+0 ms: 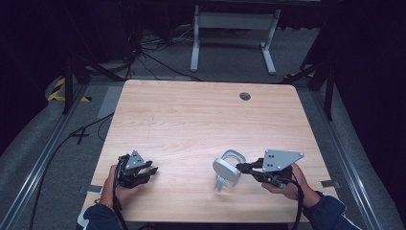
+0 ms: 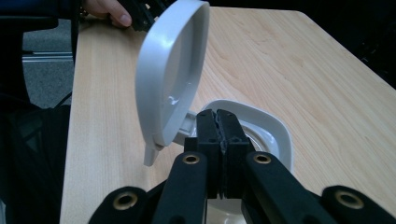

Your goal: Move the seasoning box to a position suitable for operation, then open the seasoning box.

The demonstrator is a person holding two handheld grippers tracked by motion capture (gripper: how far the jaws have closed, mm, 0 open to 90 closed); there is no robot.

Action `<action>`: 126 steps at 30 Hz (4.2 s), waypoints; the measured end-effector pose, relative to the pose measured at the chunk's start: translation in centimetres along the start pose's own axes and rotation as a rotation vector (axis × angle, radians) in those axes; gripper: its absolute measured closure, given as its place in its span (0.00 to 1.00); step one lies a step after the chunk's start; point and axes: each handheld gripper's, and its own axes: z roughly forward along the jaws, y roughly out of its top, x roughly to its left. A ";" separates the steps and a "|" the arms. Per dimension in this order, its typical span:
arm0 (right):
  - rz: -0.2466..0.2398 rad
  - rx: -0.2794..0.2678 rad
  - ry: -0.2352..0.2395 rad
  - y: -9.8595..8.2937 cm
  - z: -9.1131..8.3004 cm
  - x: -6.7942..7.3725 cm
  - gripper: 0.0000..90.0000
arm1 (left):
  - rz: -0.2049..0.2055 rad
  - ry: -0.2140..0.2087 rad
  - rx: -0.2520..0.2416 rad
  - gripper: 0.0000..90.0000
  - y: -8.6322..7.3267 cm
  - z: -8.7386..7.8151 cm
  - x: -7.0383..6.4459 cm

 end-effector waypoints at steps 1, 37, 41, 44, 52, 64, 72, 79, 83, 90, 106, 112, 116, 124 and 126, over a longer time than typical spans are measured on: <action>0.001 0.001 -0.005 0.0 0.0 -0.1 0.99 | -0.005 -0.009 -0.011 0.69 -0.1 0.1 0.1; 0.080 0.028 -0.188 -3.3 -4.0 -2.6 0.92 | -0.035 0.024 0.017 0.29 0.2 0.6 0.1; 0.098 0.050 -0.212 -4.2 -4.4 -2.8 0.90 | -0.035 0.016 0.024 0.27 0.4 0.7 0.1; 0.100 0.073 -0.237 -4.9 -4.6 -3.1 0.88 | -0.034 0.016 0.022 0.26 0.4 0.8 0.1; 0.156 0.125 -0.248 -7.4 -4.8 -3.8 0.85 | -0.012 0.006 0.025 0.24 0.7 1.1 0.2; 0.233 0.212 -0.277 -11.9 -5.8 -3.9 0.78 | 0.011 -0.033 0.035 0.19 1.6 2.1 0.2; 0.278 0.257 -0.285 -14.6 -6.7 -3.6 0.70 | 0.020 -0.038 0.042 0.17 2.0 2.4 0.2; 0.343 0.249 -0.290 -16.7 -7.7 -3.5 0.64 | 0.021 -0.036 0.042 0.17 2.0 2.4 0.2; 0.388 0.228 -0.290 -18.0 -8.3 -3.4 0.58 | 0.021 -0.037 0.040 0.17 2.0 2.5 0.2; 0.437 0.181 -0.290 -19.8 -9.0 -3.5 0.47 | 0.023 -0.037 0.041 0.17 2.0 2.5 0.2; 0.453 0.195 -0.319 -20.0 -9.0 -3.1 0.29 | 0.027 -0.030 0.040 0.17 2.1 2.6 0.1; 0.454 0.195 -0.322 -19.9 -8.9 -3.1 0.28 | 0.024 -0.028 0.040 0.17 2.1 2.6 0.0; 0.452 0.197 -0.321 -19.9 -8.9 -3.2 0.27 | 0.010 -0.032 0.040 0.17 2.1 2.6 -0.1; 0.452 0.198 -0.319 -19.9 -8.8 -3.2 0.27 | 0.010 -0.032 0.040 0.17 2.1 2.6 -0.1; 0.452 0.198 -0.319 -19.9 -8.8 -3.2 0.27 | 0.010 -0.033 0.040 0.17 2.1 2.6 -0.1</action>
